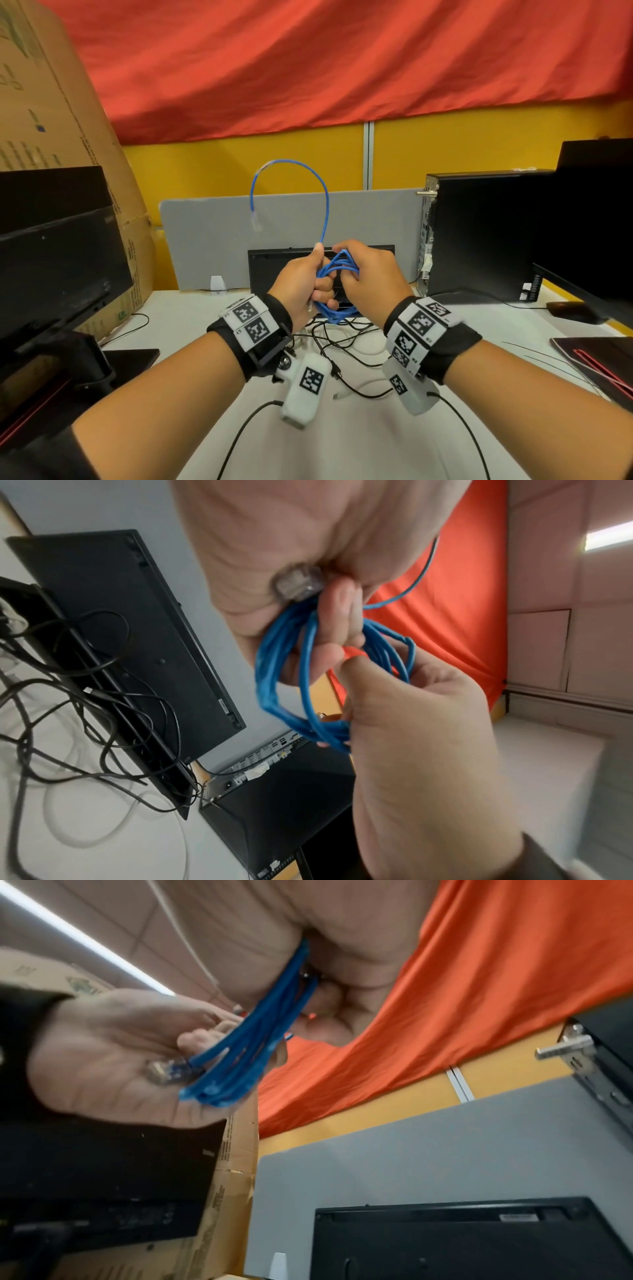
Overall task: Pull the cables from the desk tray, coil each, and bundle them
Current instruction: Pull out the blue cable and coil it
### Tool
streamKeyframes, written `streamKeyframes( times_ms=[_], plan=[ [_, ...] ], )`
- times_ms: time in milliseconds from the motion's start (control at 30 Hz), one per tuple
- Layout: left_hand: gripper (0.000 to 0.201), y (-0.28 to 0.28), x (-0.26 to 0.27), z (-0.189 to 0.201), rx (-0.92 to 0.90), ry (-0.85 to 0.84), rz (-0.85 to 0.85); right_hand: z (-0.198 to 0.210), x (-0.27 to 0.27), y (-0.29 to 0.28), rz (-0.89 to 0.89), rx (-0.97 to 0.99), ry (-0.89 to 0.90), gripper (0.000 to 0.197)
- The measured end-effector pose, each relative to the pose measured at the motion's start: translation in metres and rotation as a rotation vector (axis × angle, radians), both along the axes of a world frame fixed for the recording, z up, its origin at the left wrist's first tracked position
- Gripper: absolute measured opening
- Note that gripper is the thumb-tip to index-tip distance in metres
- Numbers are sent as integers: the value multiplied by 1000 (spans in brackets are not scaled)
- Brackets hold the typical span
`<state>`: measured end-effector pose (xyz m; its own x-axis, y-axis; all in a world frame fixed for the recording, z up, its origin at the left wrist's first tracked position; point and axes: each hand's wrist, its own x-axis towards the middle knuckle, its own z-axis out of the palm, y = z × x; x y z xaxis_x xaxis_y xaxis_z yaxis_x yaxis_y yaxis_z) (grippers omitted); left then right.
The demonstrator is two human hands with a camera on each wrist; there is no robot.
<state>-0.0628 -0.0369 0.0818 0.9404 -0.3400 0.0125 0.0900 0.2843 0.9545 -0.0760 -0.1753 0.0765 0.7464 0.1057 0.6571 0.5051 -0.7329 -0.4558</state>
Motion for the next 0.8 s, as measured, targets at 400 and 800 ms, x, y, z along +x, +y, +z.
streamKeyframes(
  times_ms=[400, 800],
  plan=[
    [50, -6, -5, 5, 226, 34, 22, -8, -6, -3, -208, -309, -206, 58],
    [33, -5, -7, 9, 190, -59, 59, 7, 5, -6, -273, -292, 61, 26]
  ],
)
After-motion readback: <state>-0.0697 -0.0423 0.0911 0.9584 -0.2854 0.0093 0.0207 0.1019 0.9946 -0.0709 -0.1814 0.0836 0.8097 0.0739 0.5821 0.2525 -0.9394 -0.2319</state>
